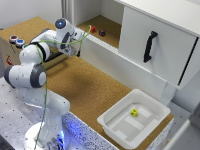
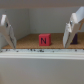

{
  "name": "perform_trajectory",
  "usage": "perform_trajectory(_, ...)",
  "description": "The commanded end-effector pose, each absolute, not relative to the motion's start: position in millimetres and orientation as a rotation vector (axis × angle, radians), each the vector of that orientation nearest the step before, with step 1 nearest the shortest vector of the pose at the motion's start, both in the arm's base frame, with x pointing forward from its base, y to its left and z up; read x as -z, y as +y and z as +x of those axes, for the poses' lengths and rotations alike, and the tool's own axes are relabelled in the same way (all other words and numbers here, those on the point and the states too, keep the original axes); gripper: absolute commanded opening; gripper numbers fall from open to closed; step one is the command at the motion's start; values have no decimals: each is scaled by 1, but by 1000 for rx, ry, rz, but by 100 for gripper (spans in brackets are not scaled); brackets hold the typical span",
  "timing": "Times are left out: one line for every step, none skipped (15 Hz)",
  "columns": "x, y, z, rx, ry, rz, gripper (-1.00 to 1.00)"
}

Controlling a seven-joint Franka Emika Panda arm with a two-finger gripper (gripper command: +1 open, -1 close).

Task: Go towards the purple block and lift it

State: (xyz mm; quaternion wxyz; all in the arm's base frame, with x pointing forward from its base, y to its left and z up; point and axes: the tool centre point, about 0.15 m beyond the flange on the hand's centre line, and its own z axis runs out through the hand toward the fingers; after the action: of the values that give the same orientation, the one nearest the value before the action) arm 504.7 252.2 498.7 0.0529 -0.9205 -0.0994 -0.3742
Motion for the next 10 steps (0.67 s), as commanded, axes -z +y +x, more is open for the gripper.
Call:
perform_trajectory(-506, 264, 597, 943, -183, -3051, 100)
perform_trajectory(-505, 259, 602, 942, -157, -3066, 100)
perform_trajectory(-503, 253, 607, 934, -130, -3077, 100)
perform_trajectory(-502, 244, 611, 929, -89, -3075, 100)
perform_trajectory(-500, 239, 614, 920, -68, -3082, 100)
perform_trajectory(-499, 234, 617, 921, -49, -3085, 100)
perform_trajectory(-497, 230, 621, 920, -25, -3087, 100)
perform_trajectory(-495, 226, 625, 923, 8, -3086, 100)
perform_trajectory(-494, 224, 630, 924, 32, -3089, 100)
perform_trajectory(-492, 221, 635, 921, 56, -3085, 100)
